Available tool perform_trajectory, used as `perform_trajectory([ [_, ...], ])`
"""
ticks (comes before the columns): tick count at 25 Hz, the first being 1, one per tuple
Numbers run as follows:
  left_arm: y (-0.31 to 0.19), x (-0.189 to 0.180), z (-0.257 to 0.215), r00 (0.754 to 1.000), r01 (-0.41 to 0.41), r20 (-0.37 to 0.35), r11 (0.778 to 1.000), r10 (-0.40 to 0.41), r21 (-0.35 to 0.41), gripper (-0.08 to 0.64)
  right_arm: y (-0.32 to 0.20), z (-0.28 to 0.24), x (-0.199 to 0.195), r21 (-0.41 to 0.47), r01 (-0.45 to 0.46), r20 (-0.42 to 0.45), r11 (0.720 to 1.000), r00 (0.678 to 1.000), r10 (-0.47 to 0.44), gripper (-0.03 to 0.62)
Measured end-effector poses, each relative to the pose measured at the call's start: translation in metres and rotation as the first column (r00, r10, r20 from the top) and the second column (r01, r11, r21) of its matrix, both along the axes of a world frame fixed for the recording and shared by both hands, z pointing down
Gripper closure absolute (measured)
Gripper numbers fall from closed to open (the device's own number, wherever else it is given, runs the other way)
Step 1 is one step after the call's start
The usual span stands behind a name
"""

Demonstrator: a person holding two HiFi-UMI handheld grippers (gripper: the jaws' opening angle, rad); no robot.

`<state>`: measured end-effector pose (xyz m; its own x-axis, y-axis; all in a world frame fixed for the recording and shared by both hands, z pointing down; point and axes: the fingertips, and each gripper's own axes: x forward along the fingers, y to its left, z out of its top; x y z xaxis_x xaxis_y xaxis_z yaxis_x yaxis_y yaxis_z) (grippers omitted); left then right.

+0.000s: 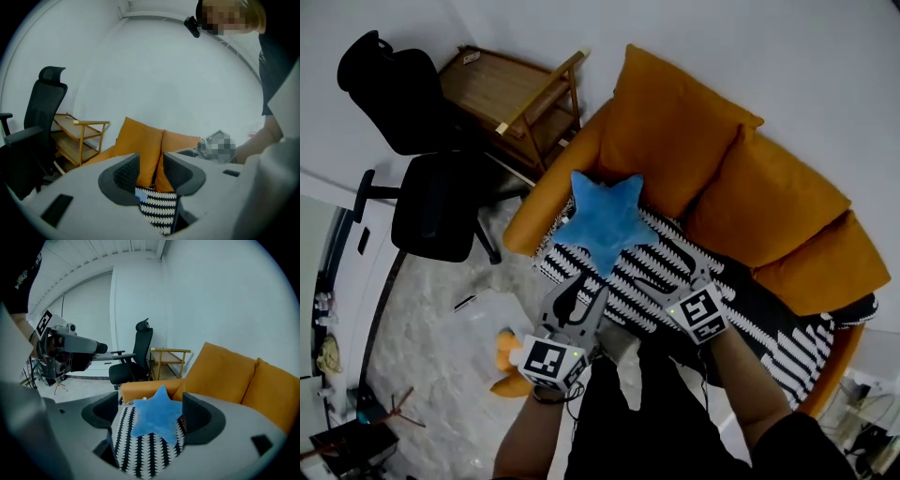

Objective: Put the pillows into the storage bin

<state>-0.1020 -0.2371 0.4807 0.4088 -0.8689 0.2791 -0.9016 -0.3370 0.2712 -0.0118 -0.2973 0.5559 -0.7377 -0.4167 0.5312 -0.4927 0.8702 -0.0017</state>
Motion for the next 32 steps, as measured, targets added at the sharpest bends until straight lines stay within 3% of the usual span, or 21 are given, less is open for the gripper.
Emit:
perform_trajectory([
  [6, -0.025, 0.028, 0.058, 1.0, -0.001, -0.002, 0.997, 0.001, -0.076, 0.417, -0.03, 0.06, 0.013, -0.063, 0.03, -0.016, 0.998, 0.999, -0.031, 0.157],
  [11, -0.041, 0.037, 0.1, 1.0, 0.003, 0.001, 0.995, -0.003, -0.097, 0.417, -0.05, 0.109, 0.012, -0.103, 0.062, -0.036, 0.993, 0.997, -0.066, 0.156],
  [20, -0.062, 0.028, 0.178, 0.998, 0.031, -0.042, 0.984, -0.039, -0.173, 0.417, -0.077, 0.222, -0.008, -0.177, 0.117, -0.129, 0.977, 0.982, -0.14, 0.152],
  [32, -0.058, 0.014, 0.26, 0.996, 0.018, -0.081, 0.967, -0.04, -0.253, 0.417, -0.103, 0.346, -0.02, -0.235, 0.172, -0.283, 0.957, 0.93, -0.237, 0.138],
])
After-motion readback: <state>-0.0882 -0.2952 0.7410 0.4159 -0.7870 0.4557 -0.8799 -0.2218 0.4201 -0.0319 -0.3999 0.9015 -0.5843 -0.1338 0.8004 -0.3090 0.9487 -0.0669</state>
